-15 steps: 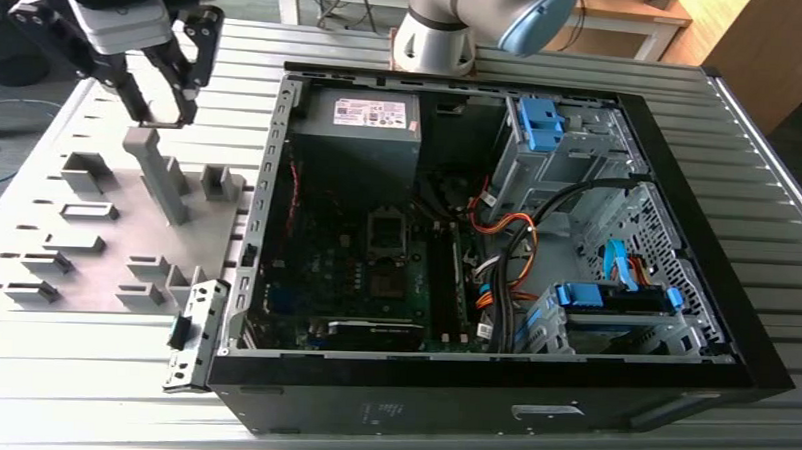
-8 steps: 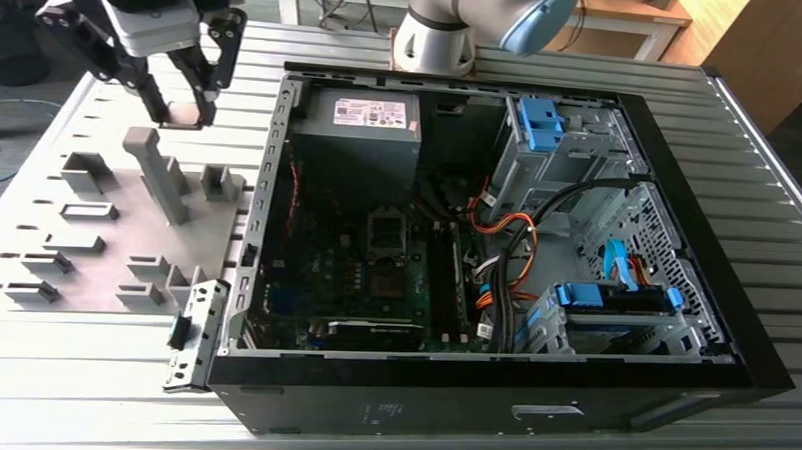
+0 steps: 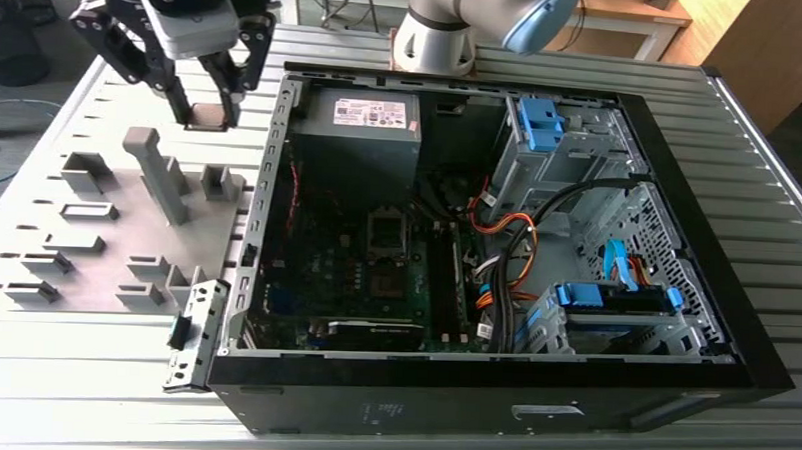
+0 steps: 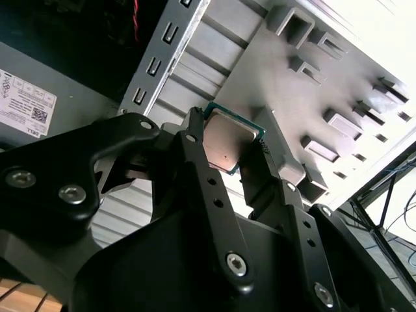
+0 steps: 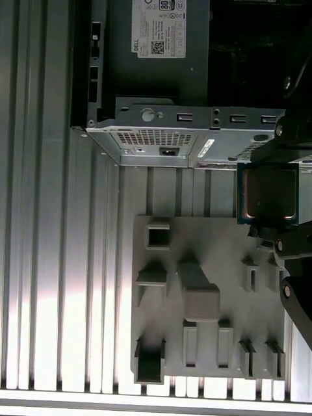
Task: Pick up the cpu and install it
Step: 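Pick up the cpu and move it towards the insertion slot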
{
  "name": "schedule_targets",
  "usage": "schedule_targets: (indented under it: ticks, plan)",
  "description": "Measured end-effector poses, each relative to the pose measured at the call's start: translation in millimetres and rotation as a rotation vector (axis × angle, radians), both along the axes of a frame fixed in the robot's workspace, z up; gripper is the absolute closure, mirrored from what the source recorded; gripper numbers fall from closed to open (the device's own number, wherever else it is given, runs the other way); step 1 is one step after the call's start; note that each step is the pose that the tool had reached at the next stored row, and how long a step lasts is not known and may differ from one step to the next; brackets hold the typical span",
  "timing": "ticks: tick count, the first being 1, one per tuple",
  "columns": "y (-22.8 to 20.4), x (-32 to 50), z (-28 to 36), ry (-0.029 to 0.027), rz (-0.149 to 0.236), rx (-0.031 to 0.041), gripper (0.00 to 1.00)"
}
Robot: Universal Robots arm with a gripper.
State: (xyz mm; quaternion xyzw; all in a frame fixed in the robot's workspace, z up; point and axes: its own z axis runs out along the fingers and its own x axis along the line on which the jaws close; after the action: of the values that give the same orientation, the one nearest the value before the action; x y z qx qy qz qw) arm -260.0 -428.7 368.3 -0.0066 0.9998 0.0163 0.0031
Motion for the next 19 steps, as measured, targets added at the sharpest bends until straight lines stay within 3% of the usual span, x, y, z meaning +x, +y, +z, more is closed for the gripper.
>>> schedule_targets:
  ticks: [19]
  plan:
    - [0.0, 49.7, -0.5, 0.0001, 0.0, 0.0, 0.53]
